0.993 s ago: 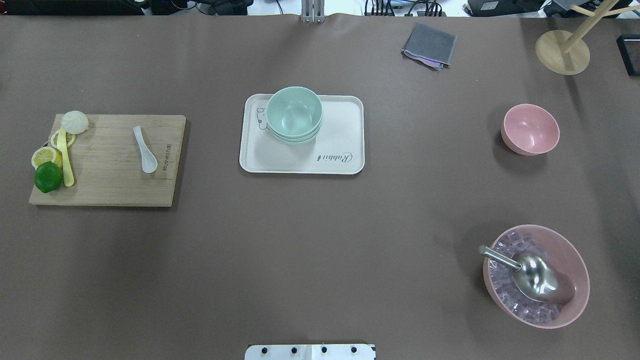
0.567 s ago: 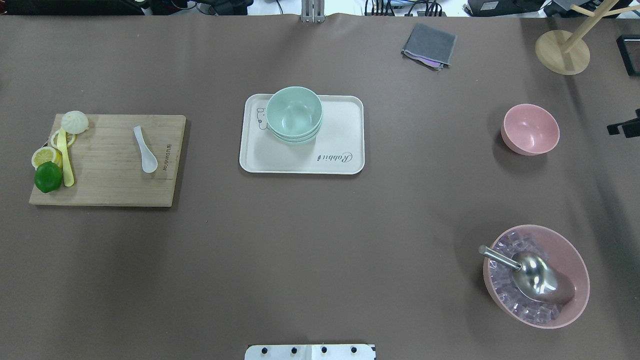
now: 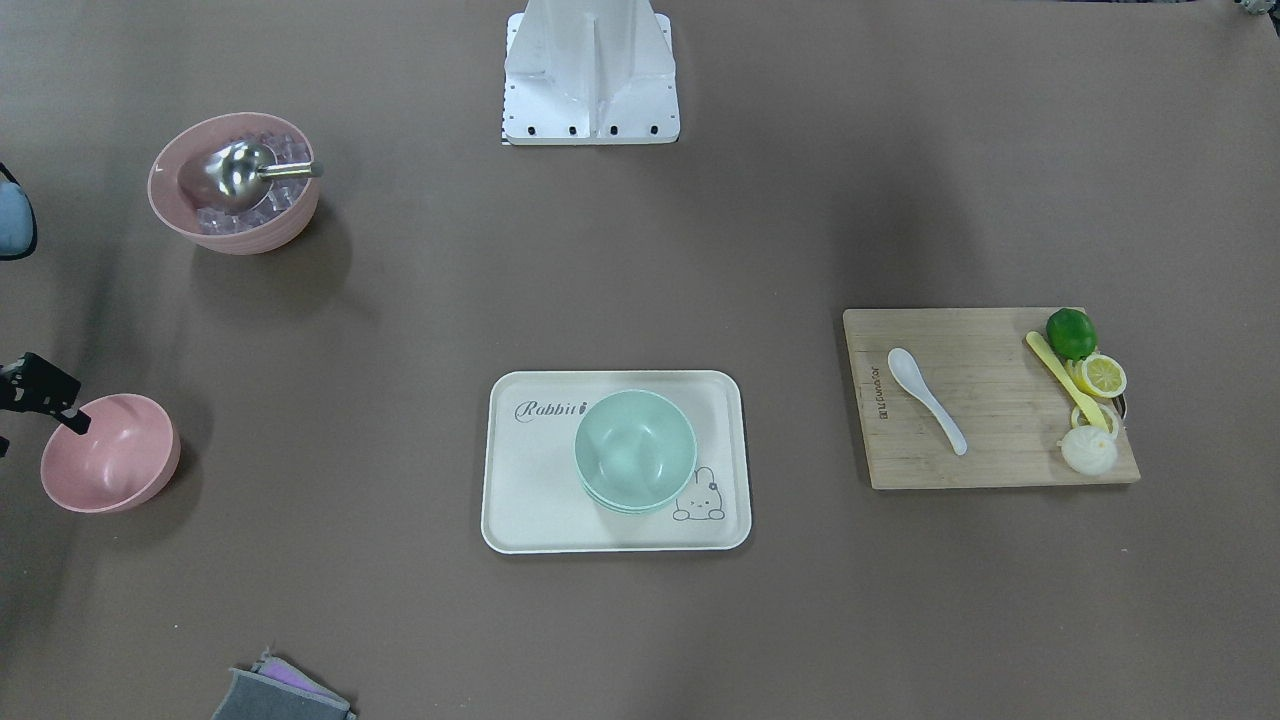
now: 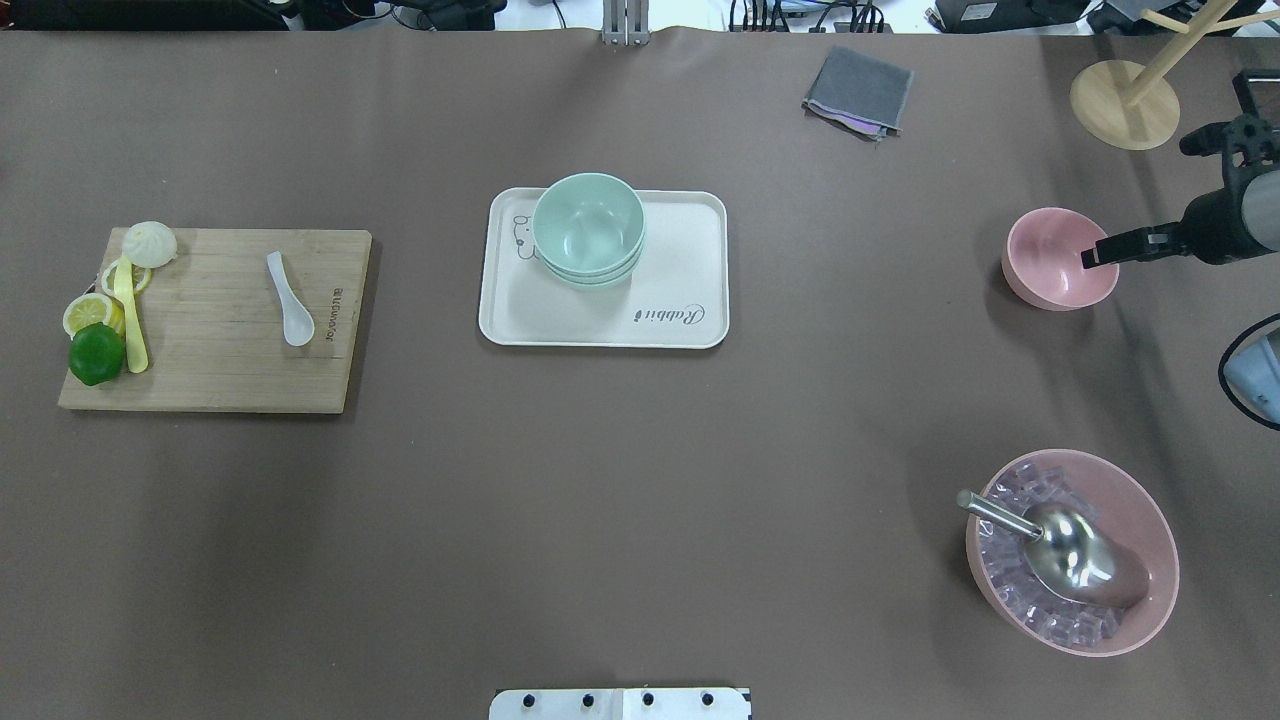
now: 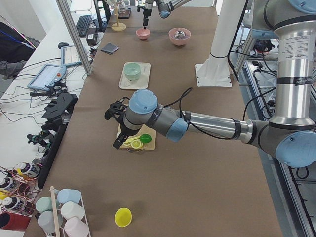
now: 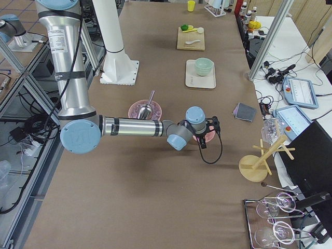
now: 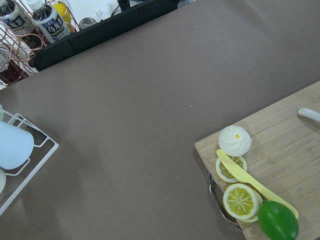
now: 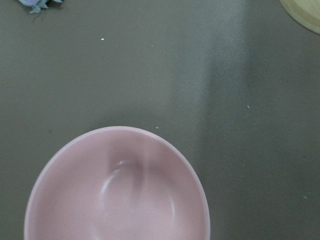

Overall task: Stack pink bowl on green and place spoon
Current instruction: 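Reach the right gripper down and grasp the pink bowl rim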

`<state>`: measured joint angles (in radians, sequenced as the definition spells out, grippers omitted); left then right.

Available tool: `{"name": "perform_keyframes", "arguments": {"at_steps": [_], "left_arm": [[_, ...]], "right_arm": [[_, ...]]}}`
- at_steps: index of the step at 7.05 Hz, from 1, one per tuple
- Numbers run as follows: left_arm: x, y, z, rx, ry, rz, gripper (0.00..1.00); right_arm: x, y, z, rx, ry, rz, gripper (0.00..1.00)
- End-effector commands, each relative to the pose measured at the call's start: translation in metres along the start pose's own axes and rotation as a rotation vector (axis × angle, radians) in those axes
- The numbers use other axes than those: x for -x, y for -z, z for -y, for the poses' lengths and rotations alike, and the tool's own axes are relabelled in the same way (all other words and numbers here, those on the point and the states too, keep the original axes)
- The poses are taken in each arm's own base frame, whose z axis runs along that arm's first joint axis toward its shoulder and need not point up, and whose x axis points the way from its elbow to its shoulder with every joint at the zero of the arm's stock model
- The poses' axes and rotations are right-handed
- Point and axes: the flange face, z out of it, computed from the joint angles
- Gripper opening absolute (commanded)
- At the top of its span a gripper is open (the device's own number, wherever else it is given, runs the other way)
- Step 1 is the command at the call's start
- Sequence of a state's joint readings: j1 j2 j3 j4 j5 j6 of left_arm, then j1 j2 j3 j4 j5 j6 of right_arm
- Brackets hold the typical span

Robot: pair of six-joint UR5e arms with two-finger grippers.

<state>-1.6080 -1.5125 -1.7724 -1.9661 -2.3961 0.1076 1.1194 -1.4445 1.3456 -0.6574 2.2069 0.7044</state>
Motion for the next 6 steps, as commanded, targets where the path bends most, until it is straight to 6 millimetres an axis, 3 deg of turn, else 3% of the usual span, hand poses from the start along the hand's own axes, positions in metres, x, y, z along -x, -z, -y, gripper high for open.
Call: {"name": "perform_keyframes", "arguments": {"at_steps": [1,2,3,4,5,6], "left_arm": [[0.001,0.000,-0.002,0.002,0.002,0.000,0.99],[0.001,-0.001,-0.002,0.002,0.001,0.000,0.99],[0.001,-0.002,-0.003,0.005,0.003,-0.001,0.99],[0.001,-0.002,-0.003,0.005,0.003,-0.001,0.99],[0.001,-0.002,-0.003,0.004,0.003,-0.002,0.99],[0.001,-0.002,-0.003,0.003,0.002,-0.001,0.99]], "right_arm": [[-0.006,-0.021,-0.008,-0.007,-0.046,-0.059,0.64],[-0.007,-0.020,-0.011,-0.004,-0.047,-0.058,0.55],[-0.005,-0.019,-0.011,-0.004,-0.043,-0.052,0.13],[-0.002,-0.017,-0.008,-0.010,-0.039,-0.048,0.00],[0.004,-0.016,-0.003,-0.016,-0.022,-0.041,0.00],[0.022,-0.005,0.006,-0.037,-0.003,-0.019,0.00]]}}
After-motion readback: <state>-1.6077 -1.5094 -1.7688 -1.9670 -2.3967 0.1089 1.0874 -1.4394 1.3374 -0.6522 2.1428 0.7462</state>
